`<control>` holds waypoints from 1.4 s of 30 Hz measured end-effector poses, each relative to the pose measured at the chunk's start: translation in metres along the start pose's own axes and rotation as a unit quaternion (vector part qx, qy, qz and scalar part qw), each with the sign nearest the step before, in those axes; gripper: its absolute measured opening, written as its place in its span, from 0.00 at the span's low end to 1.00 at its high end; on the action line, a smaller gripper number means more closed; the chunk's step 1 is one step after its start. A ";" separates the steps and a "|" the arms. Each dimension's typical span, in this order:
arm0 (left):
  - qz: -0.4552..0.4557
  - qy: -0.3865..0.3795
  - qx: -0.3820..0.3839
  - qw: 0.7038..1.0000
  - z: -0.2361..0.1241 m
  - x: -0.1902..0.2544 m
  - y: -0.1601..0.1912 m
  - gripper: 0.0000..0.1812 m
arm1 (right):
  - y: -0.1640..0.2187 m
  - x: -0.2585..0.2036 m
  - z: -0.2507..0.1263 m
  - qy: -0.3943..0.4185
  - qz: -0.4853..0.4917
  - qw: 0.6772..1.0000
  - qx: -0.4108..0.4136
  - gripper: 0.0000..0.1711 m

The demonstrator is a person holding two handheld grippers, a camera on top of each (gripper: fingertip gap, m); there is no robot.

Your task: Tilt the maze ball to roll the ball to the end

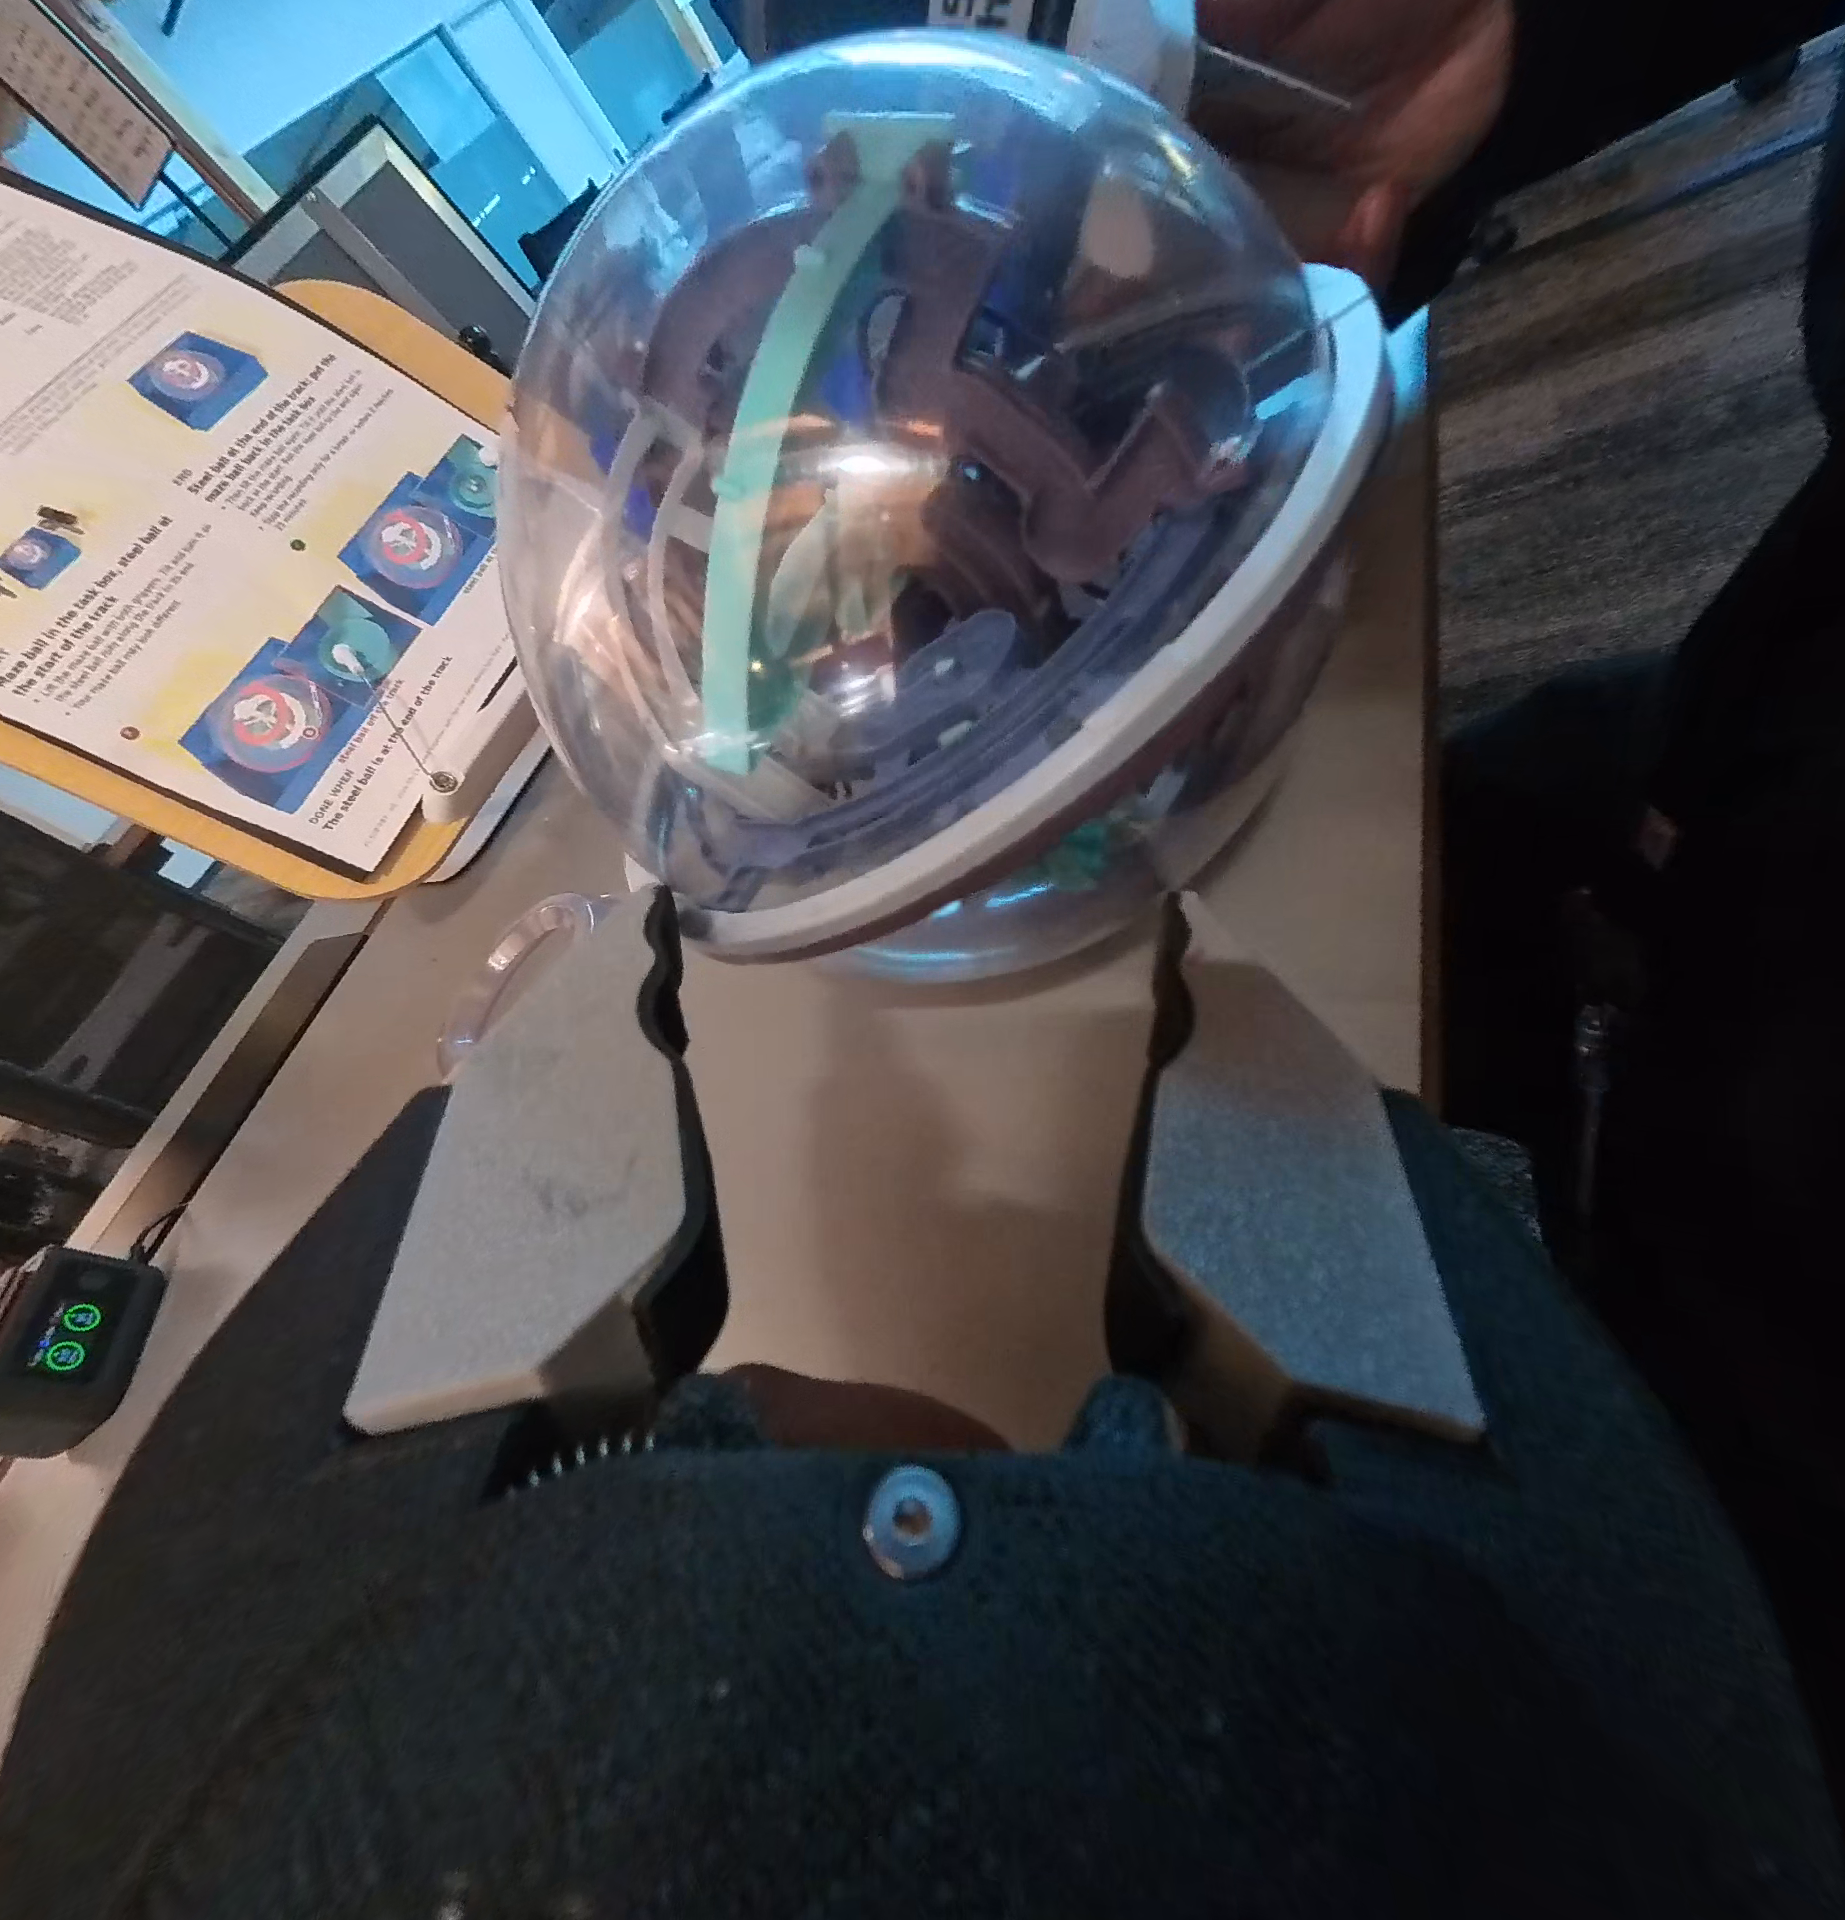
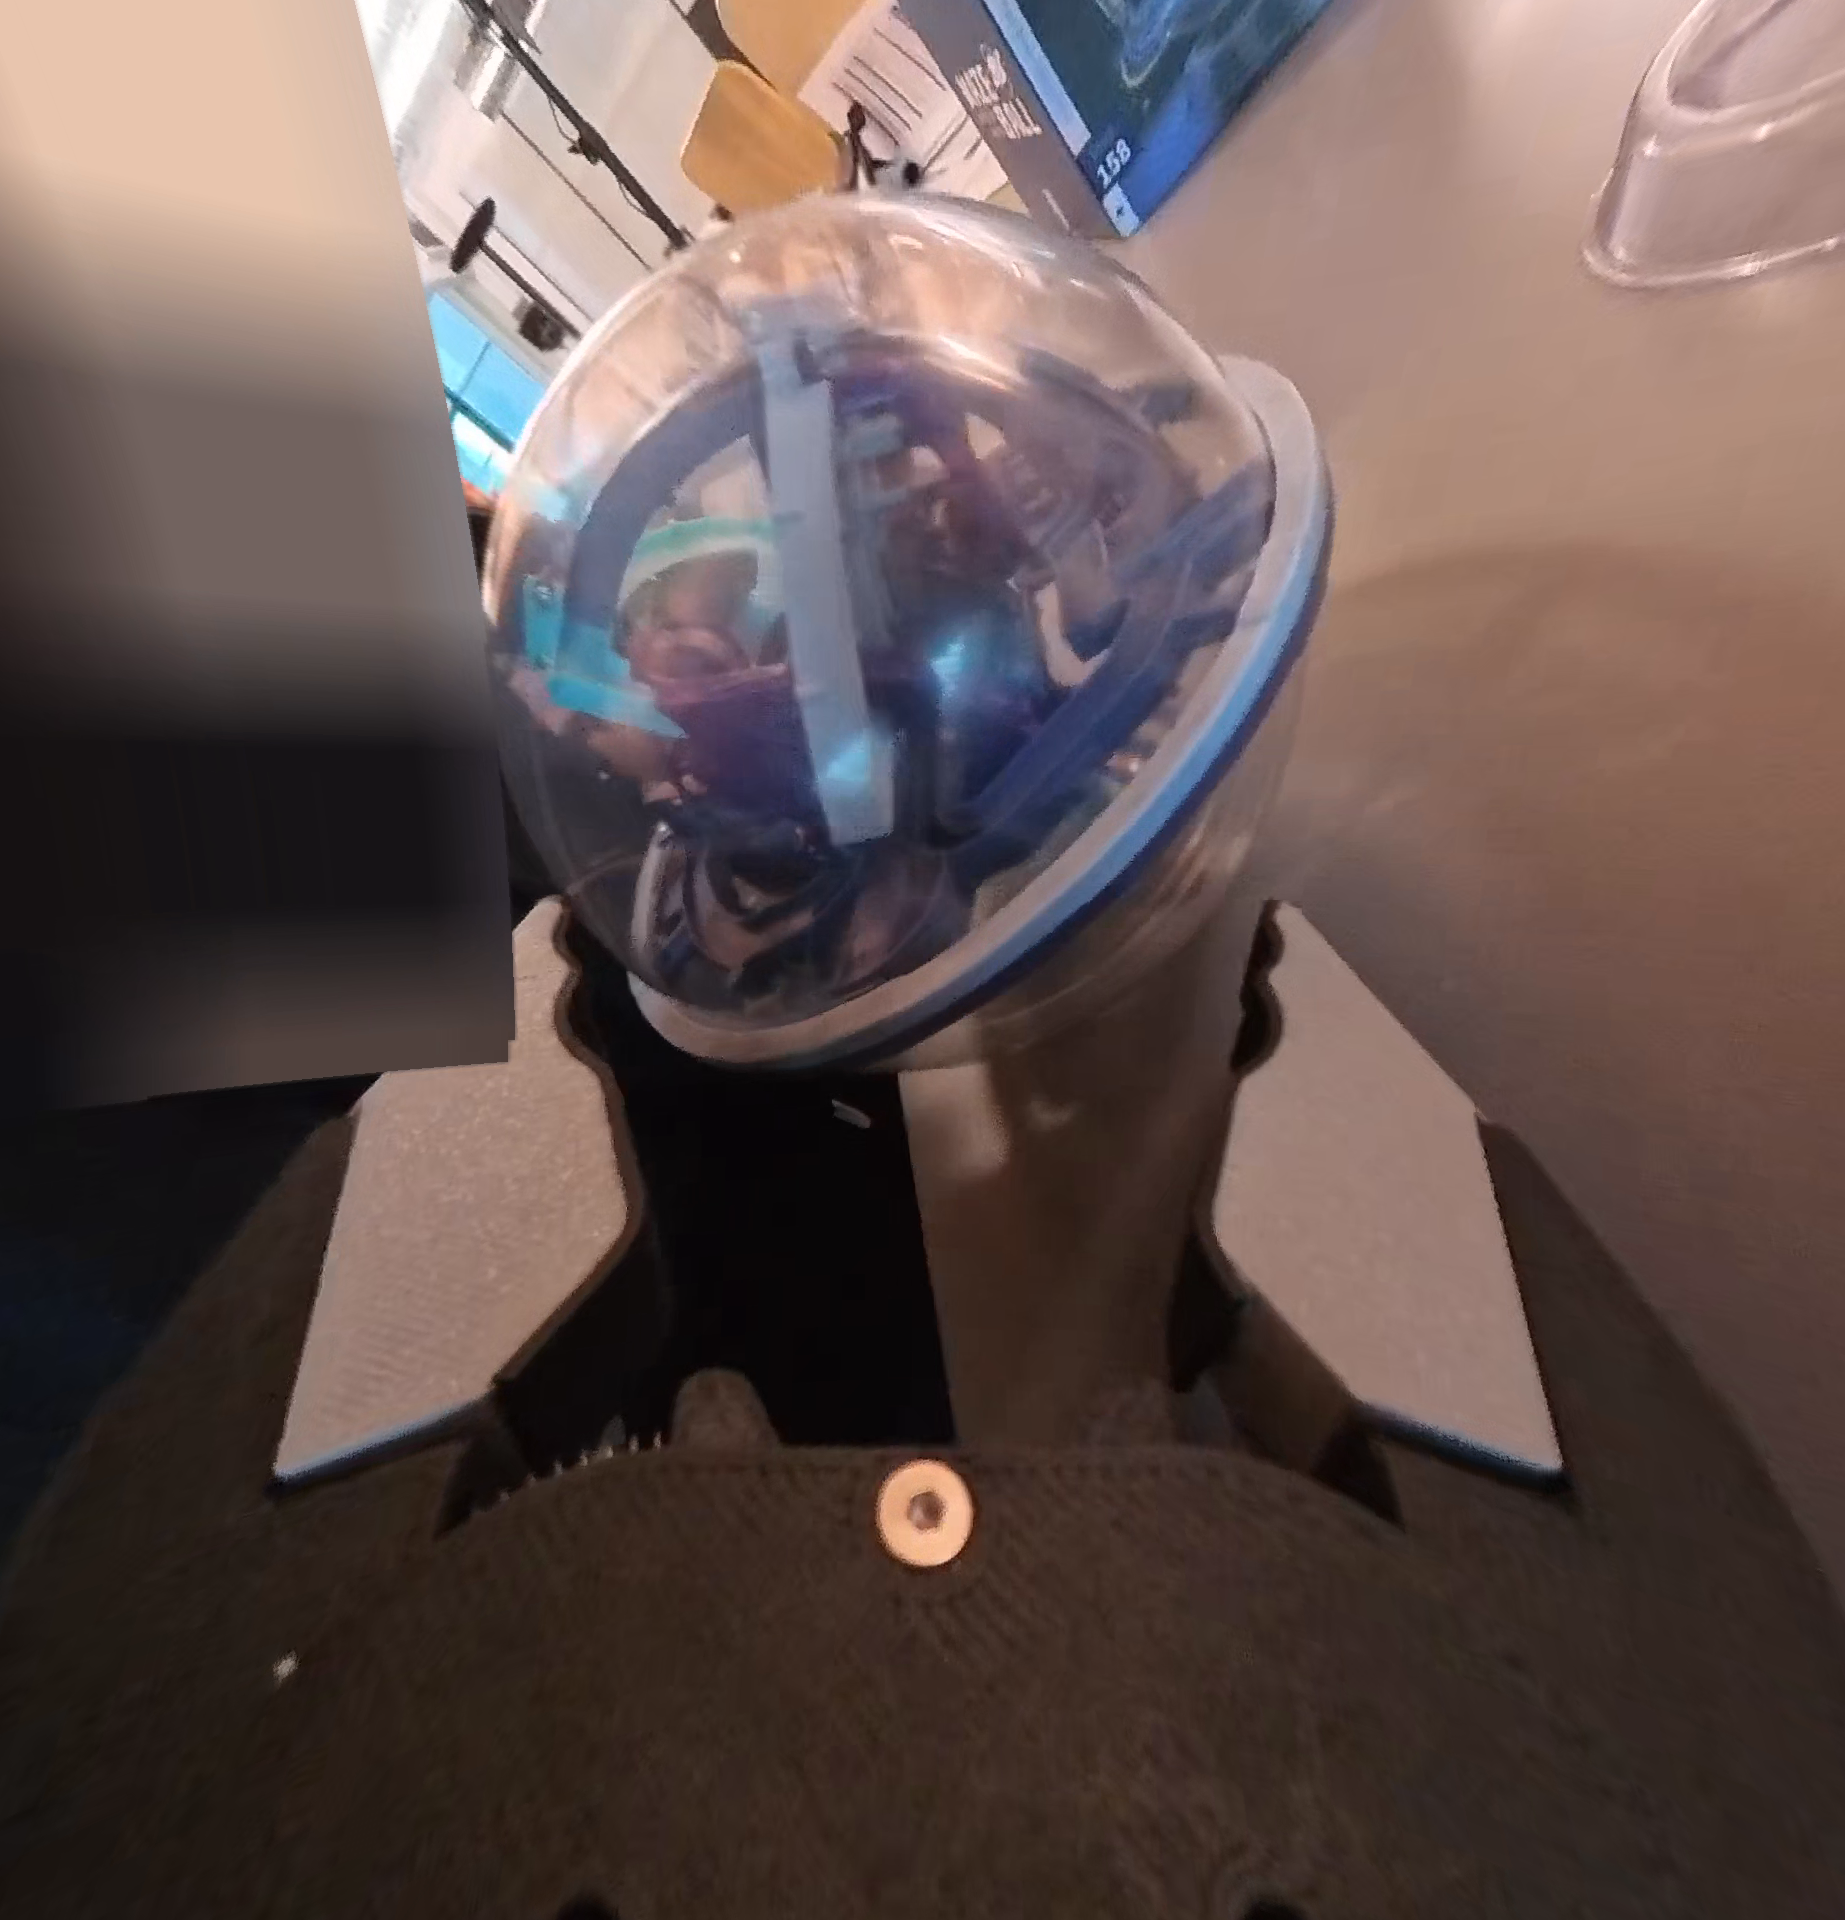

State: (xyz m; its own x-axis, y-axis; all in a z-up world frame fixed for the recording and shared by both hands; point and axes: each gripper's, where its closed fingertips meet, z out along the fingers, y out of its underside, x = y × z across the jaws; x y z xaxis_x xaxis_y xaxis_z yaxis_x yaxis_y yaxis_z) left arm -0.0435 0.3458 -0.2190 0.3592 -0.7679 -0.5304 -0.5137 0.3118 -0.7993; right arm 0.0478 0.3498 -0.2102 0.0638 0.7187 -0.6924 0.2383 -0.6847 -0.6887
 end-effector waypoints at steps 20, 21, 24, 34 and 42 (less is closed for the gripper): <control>-0.008 0.016 0.043 0.999 -0.009 0.008 -0.013 0.49 | 0.011 -0.006 0.001 -0.010 -0.098 0.995 -0.012 0.68; -0.007 0.015 0.042 0.999 -0.009 0.008 -0.013 0.48 | 0.011 -0.006 0.001 -0.011 -0.098 0.995 -0.012 0.68; -0.007 0.012 0.043 0.999 -0.010 0.007 -0.013 0.48 | 0.010 -0.005 0.001 -0.012 -0.096 0.995 -0.012 0.68; -0.009 0.005 0.034 0.999 -0.008 0.004 -0.011 0.48 | 0.006 -0.003 0.001 -0.017 -0.072 0.997 -0.003 0.67; -0.023 0.008 0.025 0.999 -0.004 0.002 -0.009 0.49 | 0.003 -0.001 0.000 -0.010 -0.069 0.998 0.008 0.67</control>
State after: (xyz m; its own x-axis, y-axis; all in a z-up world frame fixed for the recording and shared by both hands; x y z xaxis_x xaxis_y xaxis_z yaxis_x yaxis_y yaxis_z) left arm -0.0417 0.3393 -0.2117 0.3689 -0.7904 -0.4890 -0.4566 0.3041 -0.8361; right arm 0.0487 0.3473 -0.2110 0.0123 0.8040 -0.5945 0.2273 -0.5812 -0.7814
